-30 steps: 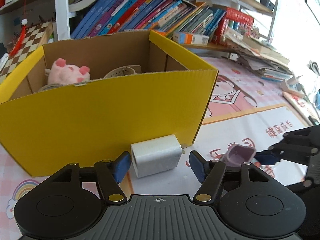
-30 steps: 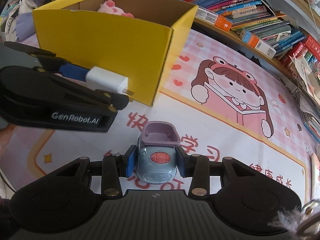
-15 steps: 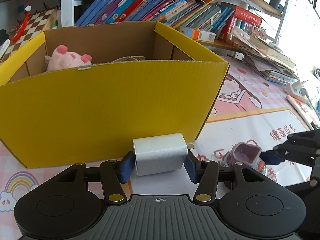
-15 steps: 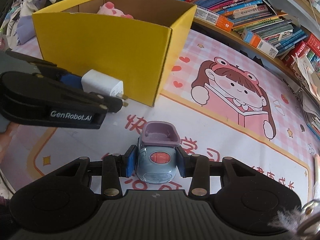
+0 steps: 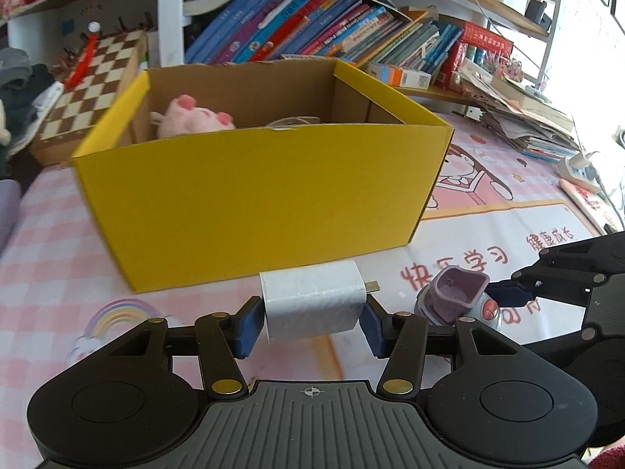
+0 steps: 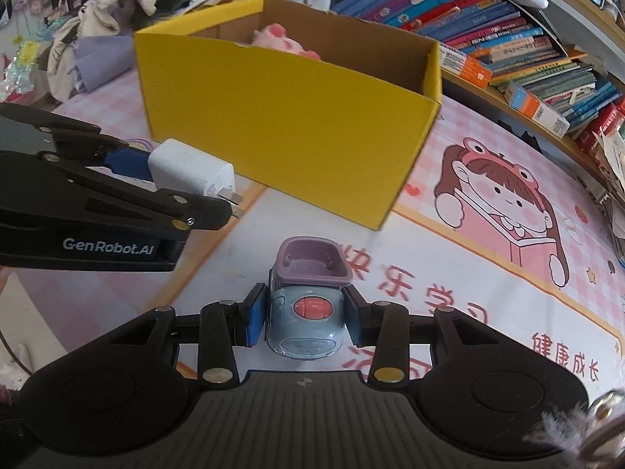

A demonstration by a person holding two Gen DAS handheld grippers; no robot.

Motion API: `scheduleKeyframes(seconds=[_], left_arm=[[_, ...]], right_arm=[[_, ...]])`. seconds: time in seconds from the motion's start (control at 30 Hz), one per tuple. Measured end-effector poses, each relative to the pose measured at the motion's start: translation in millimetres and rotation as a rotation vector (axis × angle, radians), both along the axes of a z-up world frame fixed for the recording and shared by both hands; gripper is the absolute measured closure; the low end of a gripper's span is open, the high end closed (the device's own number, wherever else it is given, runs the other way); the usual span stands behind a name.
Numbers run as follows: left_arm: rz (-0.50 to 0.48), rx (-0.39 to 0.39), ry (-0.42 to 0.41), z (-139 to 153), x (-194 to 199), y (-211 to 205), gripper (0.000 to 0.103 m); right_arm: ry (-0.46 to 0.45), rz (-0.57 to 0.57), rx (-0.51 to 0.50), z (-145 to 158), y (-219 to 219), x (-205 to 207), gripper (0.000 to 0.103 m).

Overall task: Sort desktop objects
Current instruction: 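Lift the charger with the left tool while the right tool carries the car over the box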

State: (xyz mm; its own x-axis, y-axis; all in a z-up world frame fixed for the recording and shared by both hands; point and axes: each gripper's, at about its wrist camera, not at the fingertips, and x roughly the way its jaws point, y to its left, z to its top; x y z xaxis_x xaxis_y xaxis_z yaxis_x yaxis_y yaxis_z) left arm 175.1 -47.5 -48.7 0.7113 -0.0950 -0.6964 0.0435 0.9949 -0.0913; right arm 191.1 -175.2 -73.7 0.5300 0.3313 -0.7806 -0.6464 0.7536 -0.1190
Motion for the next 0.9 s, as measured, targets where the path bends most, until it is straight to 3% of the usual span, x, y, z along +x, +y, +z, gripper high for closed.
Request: scheduleKeyframes(seconds=[0.37,0.9], left_arm=[[0.018,0.038,-0.052,20,-37,25,0.051],[-0.004,0.035,-0.117,34,-57,40,0.051]], right_arm=[[-0.036,0.006,0.034,13,22,-28,0.064],[-0.093,0.002,0.048,26,38,-46,0.064]])
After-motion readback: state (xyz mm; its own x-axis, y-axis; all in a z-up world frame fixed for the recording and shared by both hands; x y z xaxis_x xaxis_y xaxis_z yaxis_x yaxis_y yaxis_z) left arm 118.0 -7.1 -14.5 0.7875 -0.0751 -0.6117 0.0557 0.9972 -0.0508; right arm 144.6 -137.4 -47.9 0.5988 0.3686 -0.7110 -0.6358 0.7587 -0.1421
